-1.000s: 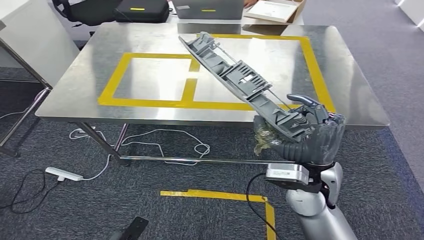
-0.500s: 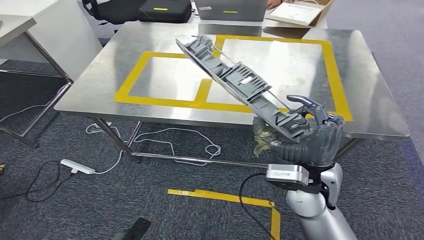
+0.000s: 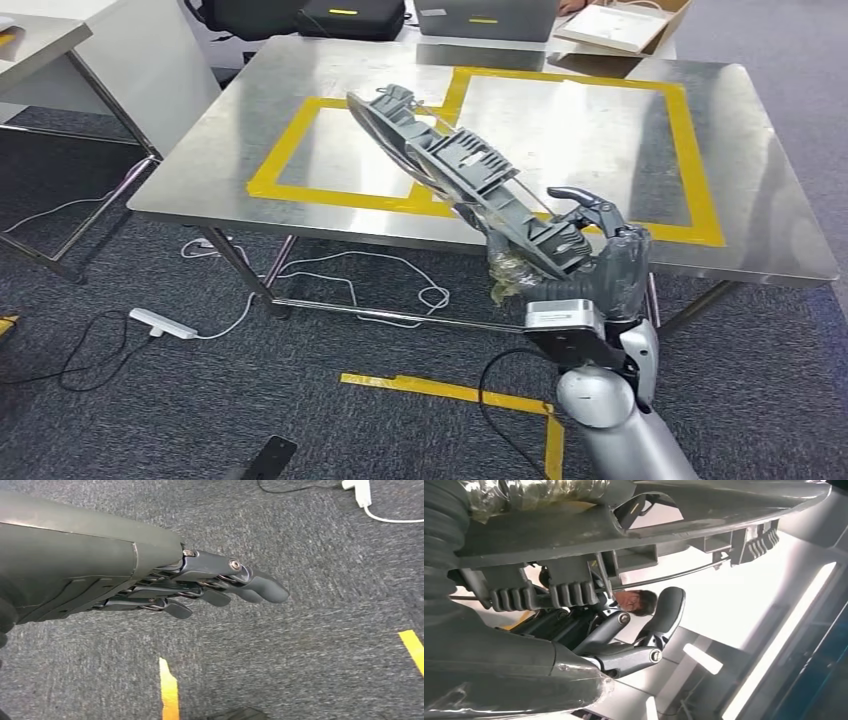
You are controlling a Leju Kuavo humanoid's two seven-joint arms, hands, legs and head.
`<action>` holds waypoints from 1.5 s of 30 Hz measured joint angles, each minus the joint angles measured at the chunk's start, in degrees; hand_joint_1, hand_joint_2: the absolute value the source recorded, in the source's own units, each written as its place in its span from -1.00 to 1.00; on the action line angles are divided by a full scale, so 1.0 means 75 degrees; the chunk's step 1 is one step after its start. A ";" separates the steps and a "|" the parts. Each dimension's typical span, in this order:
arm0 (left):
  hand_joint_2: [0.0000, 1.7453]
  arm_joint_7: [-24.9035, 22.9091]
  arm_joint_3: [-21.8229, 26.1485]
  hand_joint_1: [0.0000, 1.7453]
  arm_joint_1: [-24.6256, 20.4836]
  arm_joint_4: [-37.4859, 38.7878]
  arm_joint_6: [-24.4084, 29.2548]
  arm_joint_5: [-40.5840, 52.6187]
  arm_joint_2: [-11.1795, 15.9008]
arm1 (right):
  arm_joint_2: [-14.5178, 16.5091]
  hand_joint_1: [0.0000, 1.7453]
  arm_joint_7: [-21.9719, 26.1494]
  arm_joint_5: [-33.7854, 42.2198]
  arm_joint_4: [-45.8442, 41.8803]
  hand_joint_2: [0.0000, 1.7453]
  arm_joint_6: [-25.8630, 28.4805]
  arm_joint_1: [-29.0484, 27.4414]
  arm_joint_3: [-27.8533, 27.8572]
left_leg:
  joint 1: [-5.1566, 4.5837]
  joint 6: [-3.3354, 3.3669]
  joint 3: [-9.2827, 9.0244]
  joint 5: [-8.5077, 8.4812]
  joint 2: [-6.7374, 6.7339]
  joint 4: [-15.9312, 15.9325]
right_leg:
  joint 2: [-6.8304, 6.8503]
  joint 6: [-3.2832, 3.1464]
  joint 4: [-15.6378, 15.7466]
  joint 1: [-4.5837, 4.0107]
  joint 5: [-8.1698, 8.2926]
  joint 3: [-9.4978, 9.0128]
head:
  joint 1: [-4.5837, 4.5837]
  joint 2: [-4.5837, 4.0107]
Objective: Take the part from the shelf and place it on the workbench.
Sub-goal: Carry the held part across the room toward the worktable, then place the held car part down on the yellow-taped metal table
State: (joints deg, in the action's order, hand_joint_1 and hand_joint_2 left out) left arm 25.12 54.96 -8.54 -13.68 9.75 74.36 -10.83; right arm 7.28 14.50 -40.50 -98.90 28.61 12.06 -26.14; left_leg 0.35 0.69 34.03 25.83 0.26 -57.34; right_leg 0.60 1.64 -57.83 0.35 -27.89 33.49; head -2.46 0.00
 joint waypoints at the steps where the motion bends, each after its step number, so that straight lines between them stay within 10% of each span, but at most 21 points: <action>1: 1.00 0.0005 -0.0002 -1.00 -0.0002 -0.0001 -0.0022 0.0010 -0.0004 | 0.0028 1.00 -0.0001 -0.0087 0.0038 1.00 0.0012 0.0019 -0.0021 | 0.0018 0.0042 -0.0019 -0.0015 0.0005 0.0032 | -0.0010 0.0036 -0.0187 0.0004 -0.0127 0.0092 | 0.0020 0.0000; 6: 1.00 0.0014 -0.0009 -1.00 0.0006 0.0000 -0.0074 0.0017 -0.0013 | 0.0058 1.00 -0.0164 -0.0533 0.0203 1.00 0.0187 0.0069 -0.0038 | 0.0021 0.0120 -0.0054 0.0002 0.0027 0.0054 | -0.0050 0.0136 -0.2194 0.0031 -0.0871 0.1132 | 0.0066 0.0000; 11: 1.00 0.0014 -0.0052 -1.00 0.0002 0.0001 -0.0076 0.0017 -0.0031 | 0.0058 1.00 -0.0421 -0.1179 0.0363 1.00 0.0508 0.0146 -0.0019 | -0.0008 0.0019 -0.0102 0.0066 0.0099 0.0028 | -0.0062 0.0061 -0.0174 0.0033 0.0185 0.0206 | 0.0064 0.0000; 16: 1.00 0.0009 -0.0068 -1.00 0.0011 0.0000 -0.0071 0.0017 -0.0036 | 0.0058 1.00 -0.0724 -0.1915 0.0475 1.00 0.0906 0.0187 0.0228 | -0.0010 -0.0158 -0.0002 0.0208 0.0083 -0.0158 | -0.0065 -0.0137 0.0074 0.0042 0.0157 0.0052 | 0.0021 0.0000; 21: 1.00 0.0008 -0.0113 -1.00 0.0044 -0.0001 -0.0065 0.0017 -0.0036 | 0.0060 1.00 -0.0817 -0.2151 0.0608 1.00 0.1126 0.0194 0.0523 | 0.0035 -0.0277 0.1002 0.0992 0.0042 -0.2138 | -0.0053 -0.0248 0.0085 0.0055 0.0118 0.0002 | -0.0022 0.0000; 26: 1.00 0.0008 -0.0150 -1.00 0.0030 0.0000 -0.0065 0.0017 -0.0031 | 0.0063 1.00 -0.0847 -0.2377 0.0715 1.00 0.1194 0.0195 0.0694 | 0.0006 -0.0155 0.0259 -0.0093 0.0020 -0.0403 | -0.0078 -0.0165 0.0070 0.0028 0.0015 -0.0130 | -0.0022 0.0000; 32: 1.00 0.0002 -0.0188 -1.00 0.0045 0.0002 -0.0065 0.0014 -0.0045 | 0.0068 1.00 -0.0849 -0.2437 0.0751 1.00 0.1257 0.0219 0.0768 | 0.0004 0.0026 0.0098 -0.0043 0.0034 -0.0026 | -0.0053 0.0065 -0.0030 0.0028 -0.0123 -0.0049 | -0.0007 0.0000; 36: 1.00 0.0002 -0.0193 -1.00 0.0018 0.0001 -0.0065 0.0015 -0.0058 | 0.0069 1.00 -0.0877 -0.2566 0.0766 1.00 0.1295 0.0241 0.0818 | 0.0009 0.0132 0.0077 -0.0016 0.0035 -0.0014 | -0.0066 0.0119 -0.1667 0.0035 -0.0860 0.0797 | 0.0014 0.0000; 38: 1.00 0.0002 -0.0194 -1.00 0.0030 0.0001 -0.0065 0.0015 -0.0062 | 0.0069 1.00 -0.0931 -0.2639 0.0785 1.00 0.1313 0.0223 0.0887 | 0.0003 0.0150 0.0055 0.0009 0.0045 -0.0020 | -0.0066 0.0129 -0.2137 0.0036 -0.0853 0.1111 | 0.0014 0.0000; 42: 1.00 0.0001 -0.0205 -1.00 0.0033 0.0000 -0.0065 0.0017 -0.0077 | 0.0069 1.00 -0.0989 -0.2732 0.0795 1.00 0.1346 0.0260 0.1097 | -0.0018 0.0080 -0.0037 0.0095 0.0095 -0.0043 | -0.0068 0.0049 -0.0526 0.0029 0.0143 0.0440 | 0.0015 0.0000; 45: 1.00 -0.0005 -0.0225 -1.00 0.0025 0.0000 -0.0070 0.0022 -0.0080 | 0.0069 1.00 -0.0975 -0.2873 0.0799 1.00 0.1408 0.0322 0.1211 | -0.0053 -0.0027 0.0006 0.0107 0.0097 -0.0072 | -0.0088 -0.0041 -0.0031 0.0005 0.0176 0.0190 | -0.0009 0.0000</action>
State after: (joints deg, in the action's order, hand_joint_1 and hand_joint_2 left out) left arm 25.08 53.27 -8.36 -13.68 9.23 74.53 -11.43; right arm 7.80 7.19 -62.05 -92.90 39.17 14.48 -17.06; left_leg -0.05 0.49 34.07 26.63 0.99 -57.88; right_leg -0.06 1.34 -58.07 0.39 -26.57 34.92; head -2.52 0.00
